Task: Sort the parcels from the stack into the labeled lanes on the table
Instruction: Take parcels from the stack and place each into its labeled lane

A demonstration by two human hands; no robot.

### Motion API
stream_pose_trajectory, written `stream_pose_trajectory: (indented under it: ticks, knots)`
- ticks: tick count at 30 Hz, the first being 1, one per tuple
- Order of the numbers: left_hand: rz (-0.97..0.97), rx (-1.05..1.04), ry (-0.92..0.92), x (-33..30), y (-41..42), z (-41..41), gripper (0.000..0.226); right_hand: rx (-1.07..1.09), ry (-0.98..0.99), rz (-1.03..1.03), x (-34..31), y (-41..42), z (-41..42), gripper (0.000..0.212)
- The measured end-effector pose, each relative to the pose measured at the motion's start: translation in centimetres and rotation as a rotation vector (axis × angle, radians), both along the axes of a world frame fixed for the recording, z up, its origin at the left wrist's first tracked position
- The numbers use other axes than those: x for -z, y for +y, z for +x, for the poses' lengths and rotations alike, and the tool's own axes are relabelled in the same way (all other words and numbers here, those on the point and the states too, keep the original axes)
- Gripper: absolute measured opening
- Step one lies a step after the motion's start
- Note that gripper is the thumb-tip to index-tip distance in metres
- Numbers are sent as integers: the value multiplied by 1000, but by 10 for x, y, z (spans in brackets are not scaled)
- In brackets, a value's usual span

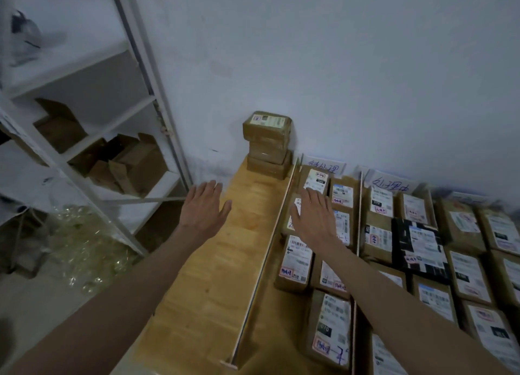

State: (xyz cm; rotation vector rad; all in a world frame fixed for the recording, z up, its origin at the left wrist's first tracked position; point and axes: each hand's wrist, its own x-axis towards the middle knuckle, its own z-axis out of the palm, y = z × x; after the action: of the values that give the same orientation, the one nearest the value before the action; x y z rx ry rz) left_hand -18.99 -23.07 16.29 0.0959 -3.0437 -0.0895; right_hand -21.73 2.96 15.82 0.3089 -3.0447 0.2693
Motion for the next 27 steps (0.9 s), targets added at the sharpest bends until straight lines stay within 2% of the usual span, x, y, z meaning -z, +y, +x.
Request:
stream_pose_trajectory:
  ticks: [4,7,15,24,27]
  knots:
    - [27,61,-5,-3,-22,-69,60,70,27,-23,-2,-20,-53,43]
    - [31,116,-11,-8,-39,-128,61,111,24,-49,-5,-37,-95,46]
    - [86,161,21,-9,-59,-277,59,241,41,-249,-4,-77,-210,41]
    - [338,79,-105,29,-50,-379,55,389,-134,-438,26,-94,-313,47]
    - [530,45,-198,43,-45,-399,54,417,-216,-517,37,-99,-334,48]
